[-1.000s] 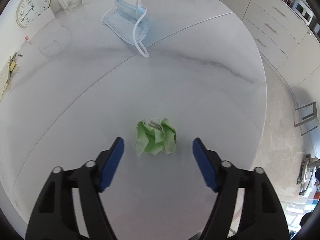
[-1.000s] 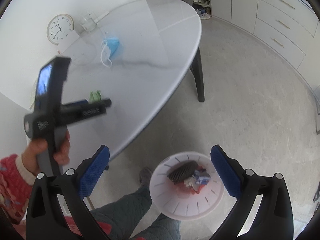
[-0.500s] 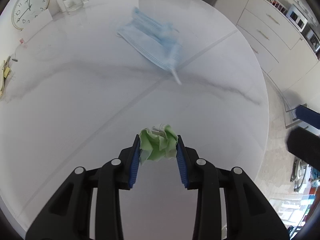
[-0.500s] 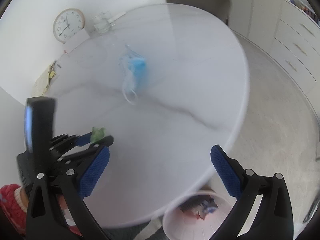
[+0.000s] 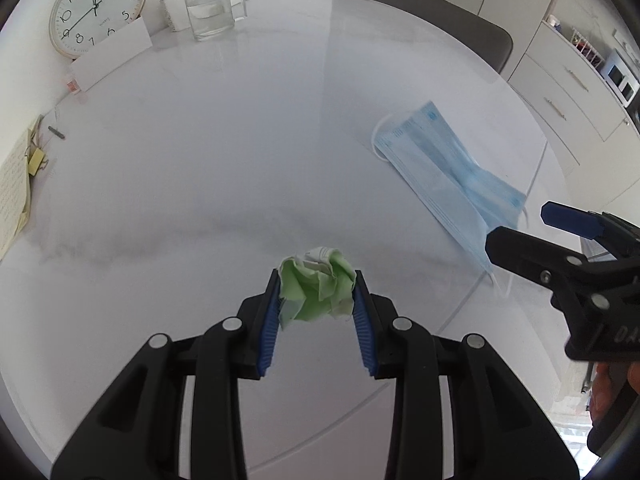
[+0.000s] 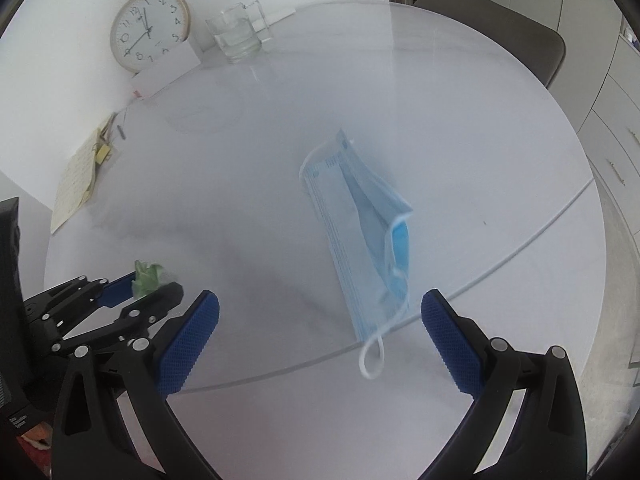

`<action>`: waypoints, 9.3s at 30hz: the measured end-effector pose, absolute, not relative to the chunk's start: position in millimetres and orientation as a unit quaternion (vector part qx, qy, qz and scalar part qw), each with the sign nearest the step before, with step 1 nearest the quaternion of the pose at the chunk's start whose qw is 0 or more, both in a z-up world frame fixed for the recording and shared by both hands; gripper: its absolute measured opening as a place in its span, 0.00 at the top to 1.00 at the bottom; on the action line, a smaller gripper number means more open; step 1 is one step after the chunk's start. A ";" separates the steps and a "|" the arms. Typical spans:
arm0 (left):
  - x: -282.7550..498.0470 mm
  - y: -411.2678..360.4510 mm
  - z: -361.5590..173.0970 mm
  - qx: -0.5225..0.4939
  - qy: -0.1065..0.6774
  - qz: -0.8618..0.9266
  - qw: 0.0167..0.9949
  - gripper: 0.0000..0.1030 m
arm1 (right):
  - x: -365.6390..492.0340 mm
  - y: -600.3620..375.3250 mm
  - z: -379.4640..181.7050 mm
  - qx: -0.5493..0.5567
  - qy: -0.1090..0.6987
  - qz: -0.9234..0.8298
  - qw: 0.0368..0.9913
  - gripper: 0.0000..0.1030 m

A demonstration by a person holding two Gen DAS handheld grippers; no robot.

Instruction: Collect trash

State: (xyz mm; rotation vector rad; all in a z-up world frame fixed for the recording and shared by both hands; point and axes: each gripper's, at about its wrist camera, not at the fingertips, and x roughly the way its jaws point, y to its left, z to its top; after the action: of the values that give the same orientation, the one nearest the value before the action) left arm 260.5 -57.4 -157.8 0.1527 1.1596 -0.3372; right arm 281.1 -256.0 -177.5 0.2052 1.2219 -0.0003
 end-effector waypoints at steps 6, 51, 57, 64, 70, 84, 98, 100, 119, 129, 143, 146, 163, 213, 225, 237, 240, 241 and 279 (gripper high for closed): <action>294.5 -51.3 -170.2 0.061 0.553 -0.166 0.814 0.68 | 312.4 -262.1 -200.4 0.093 0.590 -0.019 0.801 0.02; 178.6 -77.5 -104.1 0.072 0.516 -0.164 0.838 0.68 | 234.6 -256.9 -152.7 0.080 0.566 0.035 0.820 0.48; 205.1 -68.1 -111.3 0.075 0.521 -0.168 0.833 0.68 | 282.2 -246.1 -184.0 0.059 0.582 0.035 0.811 0.23; 237.6 -63.4 -120.7 0.074 0.527 -0.174 0.828 0.67 | 334.4 -237.4 -217.8 0.024 0.613 0.044 0.788 0.22; 258.1 -58.7 -130.1 0.061 0.536 -0.177 0.823 0.67 | 348.3 -234.9 -239.8 -0.004 0.638 0.034 0.770 0.34; 249.6 -53.9 -126.2 0.049 0.534 -0.172 0.826 0.68 | 321.7 -250.3 -233.8 0.049 0.646 0.028 0.761 0.84; 133.3 -129.4 -80.1 0.118 0.493 -0.271 0.818 0.68 | 131.2 -307.6 -124.1 0.079 0.593 -0.033 0.801 0.84; 102.5 -154.4 -81.4 0.131 0.493 -0.305 0.804 0.68 | 95.4 -321.8 -119.0 0.092 0.595 -0.055 0.797 0.83; -128.4 -323.2 -185.0 0.253 0.581 -0.482 0.605 0.34 | -170.1 -414.4 -150.2 0.214 0.621 -0.185 0.731 0.83; -123.2 -300.6 -155.2 0.266 0.547 -0.448 0.655 0.13 | -184.1 -429.6 -158.7 0.212 0.620 -0.155 0.739 0.83; -82.7 -243.1 -122.9 0.229 0.546 -0.352 0.725 0.13 | -143.7 -385.6 -260.8 0.163 0.675 -0.098 0.712 0.07; -76.2 -233.8 -124.4 0.223 0.552 -0.335 0.730 0.13 | -139.1 -381.6 -280.8 0.165 0.696 -0.104 0.691 0.06; -47.9 -189.1 -49.7 0.133 0.498 -0.246 0.821 0.13 | -65.2 -352.0 -112.2 0.073 0.586 -0.108 0.800 0.02; -14.1 -78.4 183.3 0.037 0.327 -0.021 0.944 0.07 | 54.3 -268.8 146.3 -0.010 0.369 -0.028 0.929 0.02; -6.7 -76.3 178.0 0.031 0.336 -0.021 0.941 0.07 | 57.5 -266.3 144.2 -0.011 0.372 -0.027 0.928 0.02; -6.4 -78.3 174.9 0.031 0.338 -0.020 0.940 0.07 | 58.2 -264.6 144.1 -0.011 0.373 -0.029 0.927 0.02; -6.4 -78.0 172.8 0.029 0.340 -0.022 0.940 0.07 | 59.0 -264.6 143.5 -0.012 0.374 -0.029 0.927 0.02; -6.0 -78.3 172.1 0.030 0.341 -0.022 0.939 0.07 | 58.9 -264.4 143.5 -0.012 0.374 -0.029 0.927 0.02; -0.7 -66.5 168.2 0.023 0.345 -0.001 0.938 0.07 | 60.7 -265.3 137.5 -0.026 0.386 -0.023 0.922 0.02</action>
State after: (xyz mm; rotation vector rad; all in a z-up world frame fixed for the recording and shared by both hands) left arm -0.7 -66.5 168.2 0.0470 0.7050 -0.0027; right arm 60.7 -265.3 137.5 -0.0531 0.7933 -0.0477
